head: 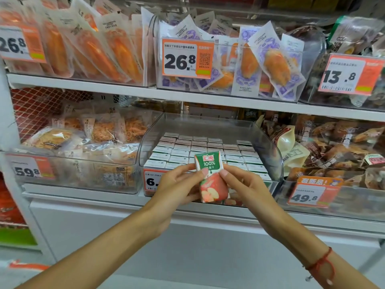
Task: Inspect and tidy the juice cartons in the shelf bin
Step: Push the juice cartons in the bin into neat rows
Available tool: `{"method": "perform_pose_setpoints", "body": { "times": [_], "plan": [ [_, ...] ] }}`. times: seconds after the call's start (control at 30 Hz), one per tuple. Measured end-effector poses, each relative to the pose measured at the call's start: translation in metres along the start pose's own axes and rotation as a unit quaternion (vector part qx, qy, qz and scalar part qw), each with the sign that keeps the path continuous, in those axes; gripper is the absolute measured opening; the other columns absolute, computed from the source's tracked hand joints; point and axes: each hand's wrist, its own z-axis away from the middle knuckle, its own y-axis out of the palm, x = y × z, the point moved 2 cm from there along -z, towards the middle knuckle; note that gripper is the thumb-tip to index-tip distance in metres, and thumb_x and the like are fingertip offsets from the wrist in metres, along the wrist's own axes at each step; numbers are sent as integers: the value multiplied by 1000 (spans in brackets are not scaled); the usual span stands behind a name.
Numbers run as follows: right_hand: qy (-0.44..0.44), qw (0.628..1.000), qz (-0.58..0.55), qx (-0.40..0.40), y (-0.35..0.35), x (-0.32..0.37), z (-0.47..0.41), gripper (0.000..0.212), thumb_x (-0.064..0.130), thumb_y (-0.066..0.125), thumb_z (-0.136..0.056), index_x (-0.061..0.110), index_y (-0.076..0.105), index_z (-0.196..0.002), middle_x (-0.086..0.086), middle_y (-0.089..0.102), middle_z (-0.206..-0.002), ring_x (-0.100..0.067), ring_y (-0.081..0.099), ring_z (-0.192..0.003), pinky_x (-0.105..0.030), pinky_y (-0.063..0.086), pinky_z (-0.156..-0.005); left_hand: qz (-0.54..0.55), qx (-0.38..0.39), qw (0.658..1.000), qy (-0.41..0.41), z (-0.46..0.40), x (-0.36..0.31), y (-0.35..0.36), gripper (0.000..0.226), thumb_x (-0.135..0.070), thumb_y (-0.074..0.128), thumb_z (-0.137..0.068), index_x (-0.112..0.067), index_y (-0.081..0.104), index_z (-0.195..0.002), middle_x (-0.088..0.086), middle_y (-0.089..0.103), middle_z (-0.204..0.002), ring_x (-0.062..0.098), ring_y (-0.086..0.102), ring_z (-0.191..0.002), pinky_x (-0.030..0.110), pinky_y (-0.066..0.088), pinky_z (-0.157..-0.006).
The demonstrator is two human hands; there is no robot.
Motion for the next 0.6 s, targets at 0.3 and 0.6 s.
{"method": "perform_pose_setpoints", "body": {
  "times": [0.3, 0.6],
  "plan": [
    [126, 987, -64, 75, -7, -7, -8, 27, 33, 57, -94, 19, 70, -114, -4, 74, -109, -20, 70, -102, -31, 57, -89, 13, 10, 999, -48, -2, 0, -6, 21, -20, 64, -93, -16, 66, -114, 3, 76, -104, 13, 73, -94, 24, 60, -77],
    [83, 996, -19, 12, -2, -5, -6, 29, 24, 72, -84, 19, 69, -113, 4, 77, -91, -12, 73, -88, -18, 56, -71, -63, -89, 994, 8, -5, 1, -12, 22, -21, 68, -91, -22, 67, -113, -1, 74, -107, 11, 70, -97, 26, 58, -82]
  ]
}}
